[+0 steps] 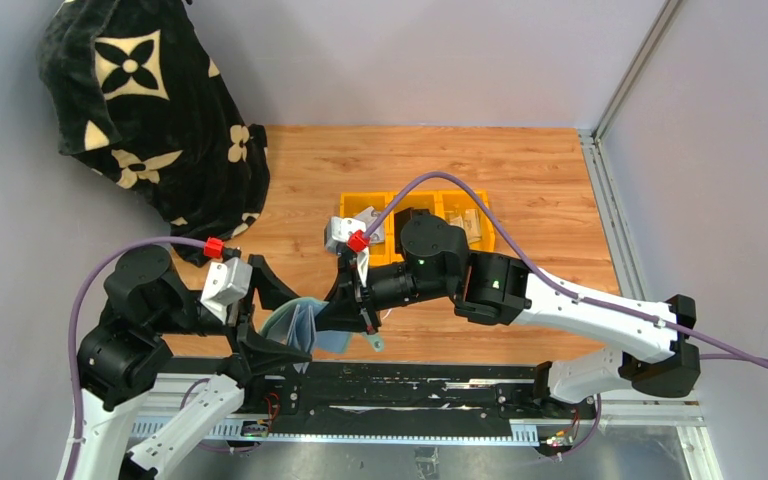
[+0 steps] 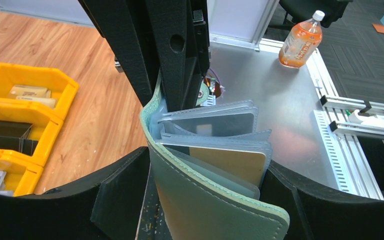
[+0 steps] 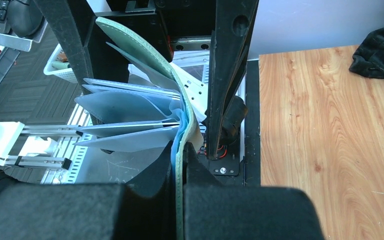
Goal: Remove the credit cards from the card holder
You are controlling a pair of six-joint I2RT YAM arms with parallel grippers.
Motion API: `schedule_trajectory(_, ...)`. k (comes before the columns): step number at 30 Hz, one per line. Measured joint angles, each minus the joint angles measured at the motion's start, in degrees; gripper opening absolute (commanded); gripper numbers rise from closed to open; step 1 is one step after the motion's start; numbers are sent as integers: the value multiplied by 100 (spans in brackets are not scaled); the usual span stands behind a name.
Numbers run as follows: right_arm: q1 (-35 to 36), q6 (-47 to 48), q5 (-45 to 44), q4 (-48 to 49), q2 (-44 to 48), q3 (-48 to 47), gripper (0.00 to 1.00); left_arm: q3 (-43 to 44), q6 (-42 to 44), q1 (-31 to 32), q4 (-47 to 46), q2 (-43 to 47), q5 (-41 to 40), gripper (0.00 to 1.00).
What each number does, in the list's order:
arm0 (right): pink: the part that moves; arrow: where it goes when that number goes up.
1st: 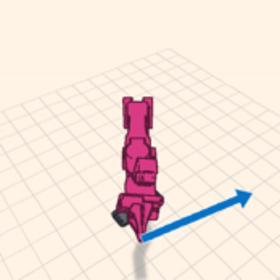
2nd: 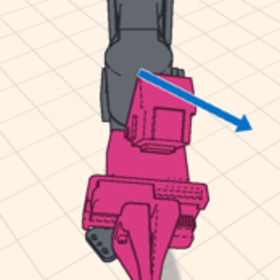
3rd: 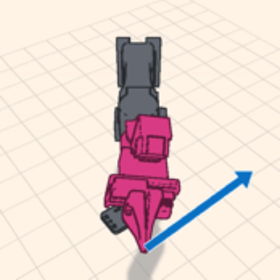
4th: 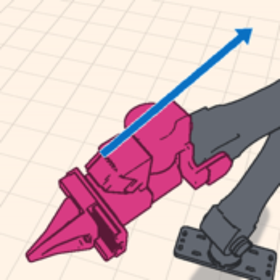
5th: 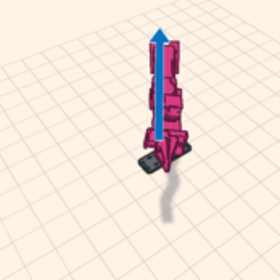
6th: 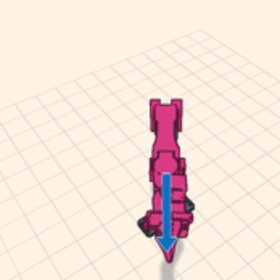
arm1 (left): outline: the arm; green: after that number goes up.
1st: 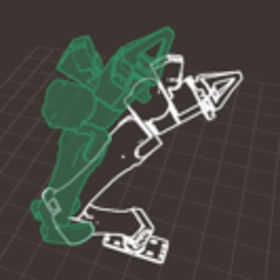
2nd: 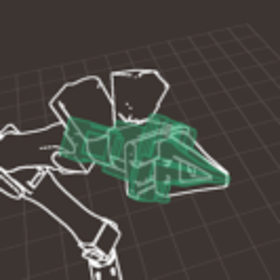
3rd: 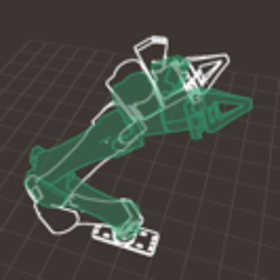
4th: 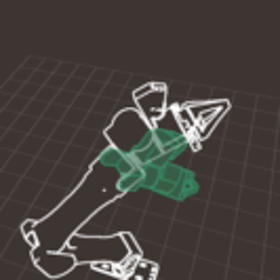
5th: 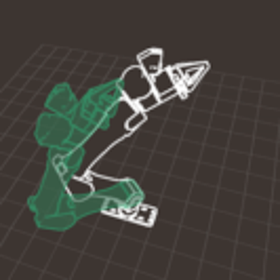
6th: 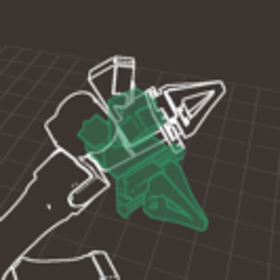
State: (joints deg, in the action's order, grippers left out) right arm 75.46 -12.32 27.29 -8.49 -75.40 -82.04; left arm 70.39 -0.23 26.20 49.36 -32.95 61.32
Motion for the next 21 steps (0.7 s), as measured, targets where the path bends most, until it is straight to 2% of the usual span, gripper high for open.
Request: schedule_trajectory(21,-116,-166,354,0,33,2,0,-20,-455,-2,-131,37,136,81)
